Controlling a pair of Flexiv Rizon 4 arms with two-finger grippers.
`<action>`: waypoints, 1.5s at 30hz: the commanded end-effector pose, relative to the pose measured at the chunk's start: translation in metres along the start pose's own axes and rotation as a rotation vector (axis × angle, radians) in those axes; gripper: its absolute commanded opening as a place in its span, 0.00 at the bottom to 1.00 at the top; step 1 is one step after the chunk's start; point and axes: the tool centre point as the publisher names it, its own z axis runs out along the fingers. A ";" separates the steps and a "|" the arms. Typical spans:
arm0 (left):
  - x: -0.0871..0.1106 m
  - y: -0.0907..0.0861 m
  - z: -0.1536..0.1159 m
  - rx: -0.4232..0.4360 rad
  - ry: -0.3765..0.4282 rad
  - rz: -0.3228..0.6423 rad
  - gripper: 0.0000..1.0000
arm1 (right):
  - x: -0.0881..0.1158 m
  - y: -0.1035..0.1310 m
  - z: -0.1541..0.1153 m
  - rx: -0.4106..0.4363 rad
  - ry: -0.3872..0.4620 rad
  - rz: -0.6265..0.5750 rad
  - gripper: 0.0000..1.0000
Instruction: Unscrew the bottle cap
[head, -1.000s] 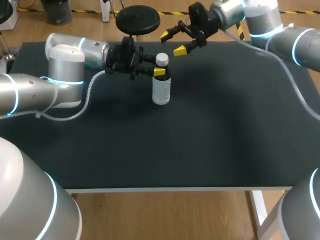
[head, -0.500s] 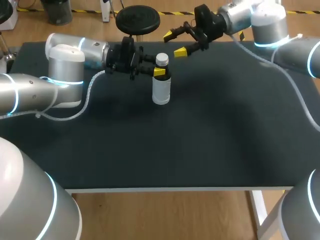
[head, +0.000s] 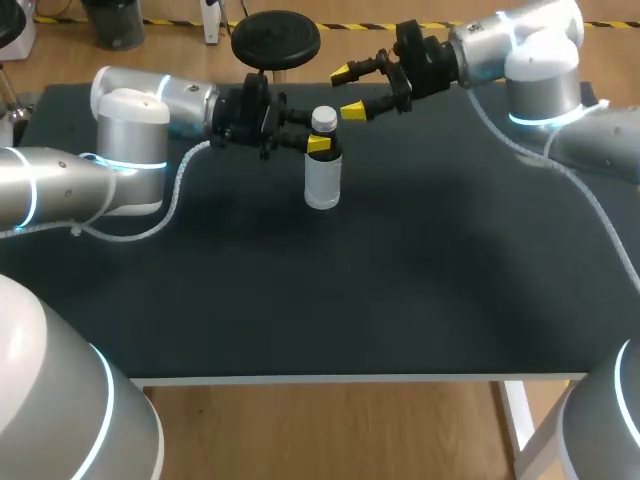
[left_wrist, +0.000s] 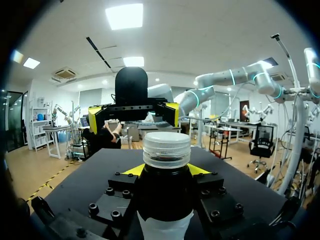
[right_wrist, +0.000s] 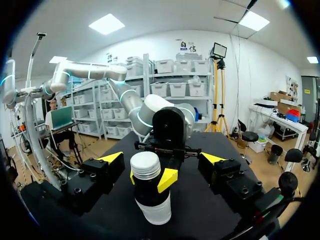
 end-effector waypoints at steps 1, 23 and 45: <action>-0.001 0.000 0.000 0.001 0.004 0.000 0.00 | 0.009 0.002 0.003 0.004 -0.433 0.005 1.00; -0.001 0.000 0.000 0.001 0.004 0.000 0.00 | 0.009 -0.004 0.019 -0.003 -0.395 0.051 1.00; -0.001 0.000 0.000 0.001 0.004 0.000 0.00 | 0.009 -0.010 0.024 0.006 -0.395 0.064 1.00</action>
